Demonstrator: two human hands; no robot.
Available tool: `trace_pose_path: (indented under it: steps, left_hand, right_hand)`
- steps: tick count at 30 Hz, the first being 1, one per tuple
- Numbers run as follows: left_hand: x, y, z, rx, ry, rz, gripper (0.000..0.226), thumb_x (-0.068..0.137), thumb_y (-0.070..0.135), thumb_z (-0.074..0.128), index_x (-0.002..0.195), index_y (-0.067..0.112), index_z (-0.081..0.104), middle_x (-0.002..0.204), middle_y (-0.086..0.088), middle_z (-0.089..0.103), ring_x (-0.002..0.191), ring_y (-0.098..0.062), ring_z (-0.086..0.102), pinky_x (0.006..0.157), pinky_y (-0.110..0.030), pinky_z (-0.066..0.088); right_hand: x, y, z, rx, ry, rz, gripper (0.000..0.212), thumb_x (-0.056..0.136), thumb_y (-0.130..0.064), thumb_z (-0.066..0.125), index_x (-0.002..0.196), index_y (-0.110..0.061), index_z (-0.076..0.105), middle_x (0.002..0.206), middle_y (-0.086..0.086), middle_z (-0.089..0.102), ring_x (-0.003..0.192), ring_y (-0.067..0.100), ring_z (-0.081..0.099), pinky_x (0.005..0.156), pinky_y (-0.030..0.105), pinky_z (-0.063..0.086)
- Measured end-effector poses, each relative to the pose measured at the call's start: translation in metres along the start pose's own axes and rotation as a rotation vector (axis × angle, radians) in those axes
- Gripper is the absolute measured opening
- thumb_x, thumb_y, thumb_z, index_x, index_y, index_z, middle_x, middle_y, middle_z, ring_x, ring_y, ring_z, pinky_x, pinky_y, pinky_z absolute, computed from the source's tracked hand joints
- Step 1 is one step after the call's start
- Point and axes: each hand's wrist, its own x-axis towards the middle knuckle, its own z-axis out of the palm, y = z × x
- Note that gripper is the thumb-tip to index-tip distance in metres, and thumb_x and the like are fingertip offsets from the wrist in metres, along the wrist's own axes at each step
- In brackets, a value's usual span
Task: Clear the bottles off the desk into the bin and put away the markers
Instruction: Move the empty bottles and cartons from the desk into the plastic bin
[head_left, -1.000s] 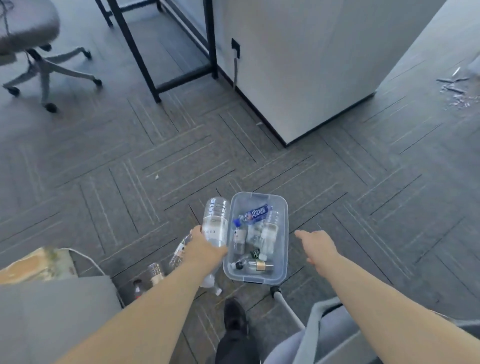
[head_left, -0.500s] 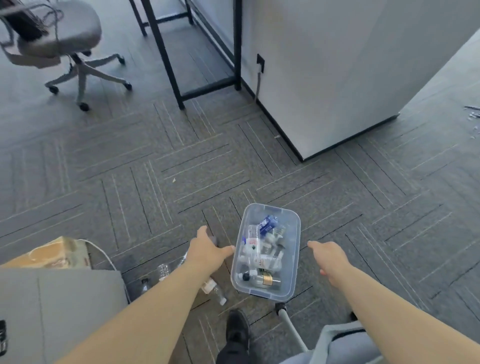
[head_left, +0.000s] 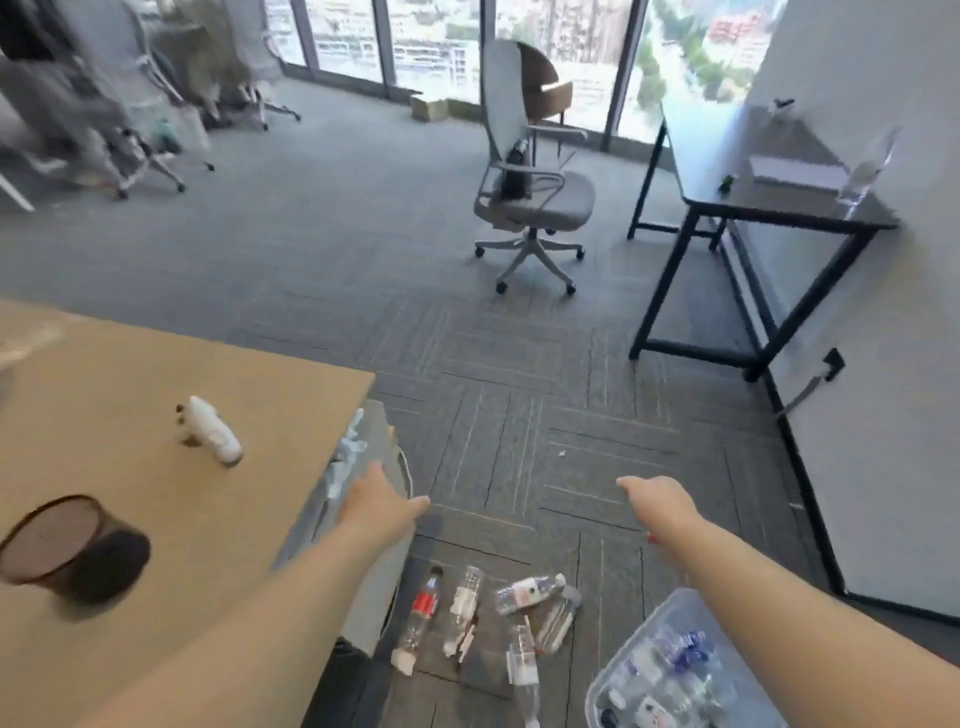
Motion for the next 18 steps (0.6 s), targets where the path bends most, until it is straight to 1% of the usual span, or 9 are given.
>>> trace_pose_path:
  steps: [2,5,7,10,11,13,15,17,18]
  left_hand:
    - [-0.011,-0.032,-0.055,-0.054,0.101,-0.004,0.073,0.081,0.038,0.068,0.142,0.012,0.036,0.143,-0.011,0.045,0.128,-0.031,0.046,0.099,-0.035,0.041]
    - [-0.040,-0.091,-0.134,-0.150,0.232,-0.048,0.064,0.079,0.035,0.064,0.136,0.012,0.042,0.134,-0.011,0.053,0.119,-0.032,0.053,0.089,-0.032,0.044]
    - [-0.064,-0.140,-0.183,-0.172,0.342,-0.102,0.069,0.081,0.033,0.066,0.140,0.010,0.040,0.136,-0.013,0.052,0.122,-0.031,0.052,0.093,-0.033,0.044]
    - [-0.103,-0.224,-0.247,-0.201,0.501,-0.237,0.075,0.080,0.037,0.069,0.143,0.013,0.037,0.140,-0.013,0.047,0.127,-0.031,0.049,0.101,-0.036,0.043]
    - [-0.116,-0.254,-0.265,-0.216,0.540,-0.288,0.075,0.081,0.038,0.069,0.144,0.013,0.037,0.140,-0.013,0.047,0.126,-0.031,0.049,0.100,-0.037,0.044]
    - [-0.140,-0.314,-0.291,-0.242,0.604,-0.384,0.075,0.081,0.039,0.070,0.142,0.010,0.038,0.139,-0.014,0.048,0.125,-0.032,0.050,0.099,-0.038,0.045]
    - [-0.162,-0.365,-0.304,-0.242,0.659,-0.464,0.073,0.082,0.040,0.070,0.140,0.009,0.040,0.137,-0.015,0.050,0.124,-0.033,0.051,0.099,-0.038,0.046]
    - [-0.181,-0.403,-0.307,-0.268,0.689,-0.517,0.071,0.081,0.038,0.069,0.140,0.008,0.041,0.135,-0.015,0.053,0.121,-0.032,0.054,0.095,-0.036,0.047]
    - [-0.188,-0.420,-0.305,-0.311,0.699,-0.544,0.070,0.080,0.037,0.070,0.138,0.008,0.043,0.133,-0.015,0.055,0.118,-0.033,0.056,0.089,-0.035,0.049]
  right_hand:
    - [-0.034,-0.043,0.035,-0.054,-0.016,-0.079,0.033,0.091,-0.026,0.054,0.112,-0.002,0.059,0.082,0.008,0.053,0.084,0.029,0.054,0.090,0.041,0.052]
    - [-0.099,-0.095,0.100,-0.089,-0.077,-0.218,0.019,0.090,-0.022,0.054,0.095,-0.004,0.051,0.071,0.006,0.047,0.067,0.023,0.049,0.074,0.036,0.047]
    - [-0.145,-0.123,0.152,-0.126,-0.146,-0.332,0.014,0.088,-0.019,0.055,0.088,-0.006,0.051,0.064,0.003,0.046,0.056,0.017,0.043,0.072,0.033,0.043]
    - [-0.221,-0.153,0.237,-0.183,-0.306,-0.477,0.016,0.090,-0.021,0.057,0.099,-0.011,0.051,0.071,0.005,0.050,0.064,0.019,0.050,0.075,0.036,0.044]
    - [-0.247,-0.158,0.266,-0.203,-0.369,-0.512,0.017,0.091,-0.022,0.057,0.104,-0.012,0.050,0.075,0.007,0.052,0.069,0.021,0.051,0.073,0.035,0.045]
    - [-0.298,-0.158,0.319,-0.228,-0.487,-0.579,0.012,0.091,-0.016,0.056,0.100,-0.012,0.049,0.074,0.005,0.050,0.065,0.018,0.046,0.060,0.027,0.041]
    - [-0.341,-0.145,0.365,-0.331,-0.568,-0.654,0.005,0.089,-0.013,0.055,0.087,-0.012,0.051,0.074,0.005,0.050,0.058,0.014,0.041,0.051,0.024,0.034]
    - [-0.377,-0.129,0.402,-0.489,-0.620,-0.750,0.016,0.086,-0.017,0.056,0.071,-0.014,0.050,0.066,0.004,0.048,0.054,0.014,0.041,0.047,0.025,0.030]
    - [-0.394,-0.122,0.418,-0.566,-0.650,-0.793,0.020,0.086,-0.019,0.056,0.067,-0.014,0.051,0.065,0.005,0.050,0.056,0.017,0.045,0.048,0.027,0.032]
